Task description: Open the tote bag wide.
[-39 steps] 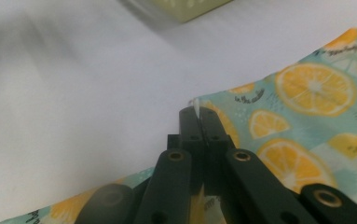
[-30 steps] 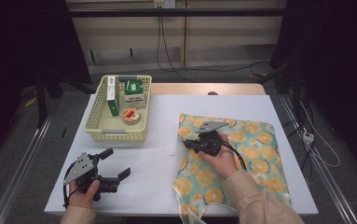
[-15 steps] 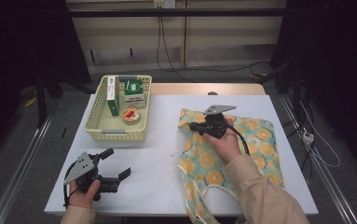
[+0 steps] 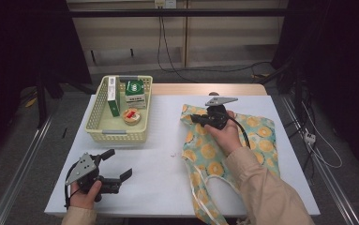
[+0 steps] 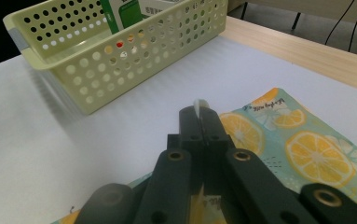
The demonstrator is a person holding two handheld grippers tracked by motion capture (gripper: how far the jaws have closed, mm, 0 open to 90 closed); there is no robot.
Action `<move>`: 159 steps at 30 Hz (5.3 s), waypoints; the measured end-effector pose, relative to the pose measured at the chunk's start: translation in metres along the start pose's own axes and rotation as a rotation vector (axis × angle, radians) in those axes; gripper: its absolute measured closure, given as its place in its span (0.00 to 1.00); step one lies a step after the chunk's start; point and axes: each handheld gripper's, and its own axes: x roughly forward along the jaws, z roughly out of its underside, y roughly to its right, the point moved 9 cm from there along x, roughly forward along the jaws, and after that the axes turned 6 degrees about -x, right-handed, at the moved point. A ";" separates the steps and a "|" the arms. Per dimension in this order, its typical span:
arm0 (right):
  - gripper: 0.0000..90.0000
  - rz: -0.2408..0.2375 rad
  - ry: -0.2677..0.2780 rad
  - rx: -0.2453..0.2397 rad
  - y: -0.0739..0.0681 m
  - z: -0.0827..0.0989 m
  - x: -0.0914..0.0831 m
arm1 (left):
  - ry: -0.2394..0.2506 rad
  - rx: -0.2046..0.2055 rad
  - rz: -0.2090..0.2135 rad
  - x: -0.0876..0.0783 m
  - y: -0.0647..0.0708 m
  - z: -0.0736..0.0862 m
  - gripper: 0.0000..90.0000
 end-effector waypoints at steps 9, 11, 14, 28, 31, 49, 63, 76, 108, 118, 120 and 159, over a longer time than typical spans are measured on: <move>1.00 0.036 0.017 0.030 0.024 -0.022 0.015 | 0.001 -0.009 0.001 0.000 -0.001 0.000 0.03; 1.00 0.057 0.015 0.028 0.032 -0.028 0.021 | -0.002 -0.010 0.000 0.001 -0.002 0.000 0.03; 1.00 0.094 0.042 0.058 0.047 -0.039 0.030 | 0.003 -0.013 0.001 0.002 -0.003 0.000 0.03; 0.23 0.059 -0.003 0.032 0.024 -0.035 0.022 | -0.007 -0.014 0.017 0.006 0.000 0.001 0.03; 0.23 0.044 -0.017 0.010 0.013 -0.028 0.005 | -0.012 -0.010 0.022 0.006 0.002 0.002 0.03; 0.32 0.011 -0.104 -0.059 -0.021 0.048 -0.065 | -0.017 0.003 0.016 0.009 0.005 0.002 0.03; 0.67 -0.069 -0.179 -0.128 -0.054 0.094 -0.059 | -0.029 0.008 0.030 0.012 0.009 0.003 0.03; 0.66 -0.094 -0.184 -0.184 -0.069 0.086 -0.037 | -0.033 0.017 0.030 0.012 0.009 0.004 0.03; 1.00 -0.153 -0.104 -0.089 -0.072 0.065 -0.017 | -0.047 0.010 0.032 0.014 0.009 0.007 0.03; 0.70 -0.080 -0.178 -0.180 -0.063 0.079 -0.019 | -0.038 0.007 0.027 0.011 0.008 0.006 0.03; 0.54 -0.064 -0.201 -0.168 -0.057 0.087 -0.023 | -0.043 0.011 0.028 0.012 0.008 0.006 0.03; 1.00 0.285 -0.179 -0.002 0.087 0.111 -0.050 | -0.061 0.009 0.028 0.014 0.007 0.011 0.03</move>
